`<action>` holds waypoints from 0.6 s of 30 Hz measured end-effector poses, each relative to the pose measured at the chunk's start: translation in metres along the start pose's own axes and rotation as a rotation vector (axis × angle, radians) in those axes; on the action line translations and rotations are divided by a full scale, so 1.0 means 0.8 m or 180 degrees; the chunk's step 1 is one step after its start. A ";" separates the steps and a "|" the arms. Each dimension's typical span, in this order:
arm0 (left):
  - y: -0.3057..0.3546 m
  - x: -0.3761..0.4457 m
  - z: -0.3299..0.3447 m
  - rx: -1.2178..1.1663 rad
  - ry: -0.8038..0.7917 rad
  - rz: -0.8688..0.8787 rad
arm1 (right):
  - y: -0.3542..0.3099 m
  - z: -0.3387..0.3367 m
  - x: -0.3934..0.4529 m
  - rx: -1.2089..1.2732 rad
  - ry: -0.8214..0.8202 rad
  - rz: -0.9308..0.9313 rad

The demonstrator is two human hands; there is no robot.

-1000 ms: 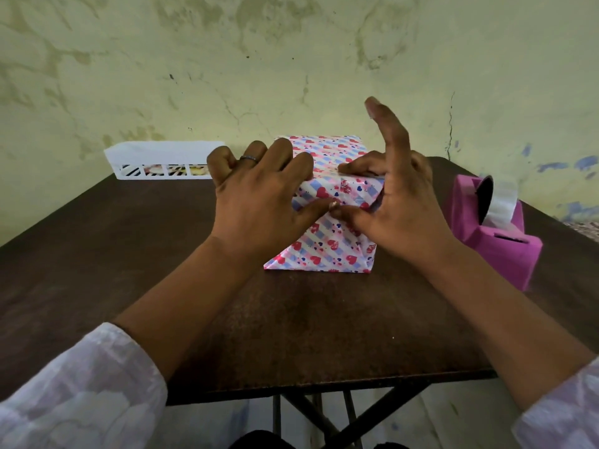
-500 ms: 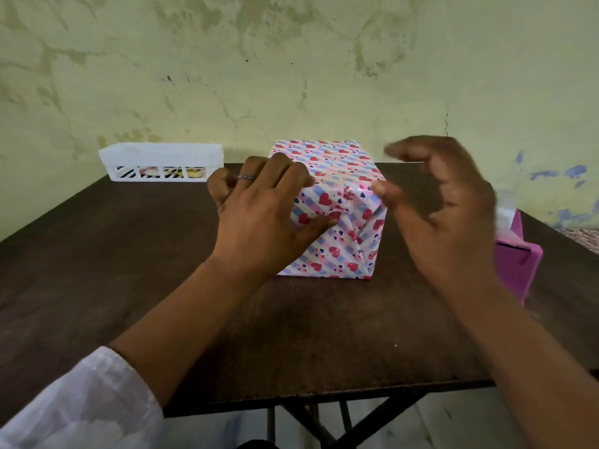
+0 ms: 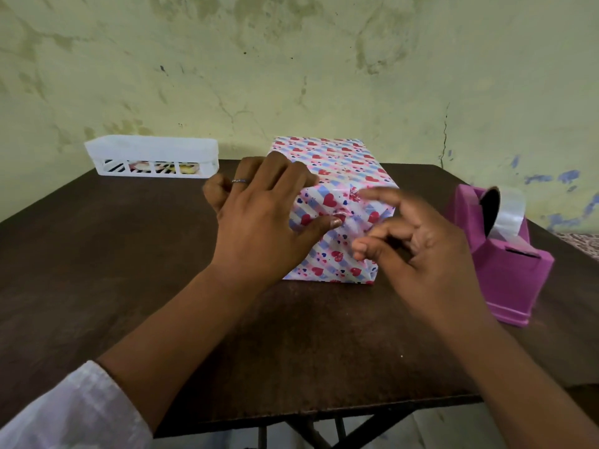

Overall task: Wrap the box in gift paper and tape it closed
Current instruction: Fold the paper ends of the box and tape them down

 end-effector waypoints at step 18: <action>-0.004 0.001 0.004 -0.0078 0.0059 0.0064 | -0.006 0.024 0.021 -0.0764 0.0595 0.0171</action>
Point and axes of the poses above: each hand's wrist, its own x-axis towards the middle knuckle, its own z-axis out of the palm, y = z × x, the point moved 4 cm from there along x, towards the middle knuckle, and after that the axes turned 5 degrees about -x, right-handed, at the moved point
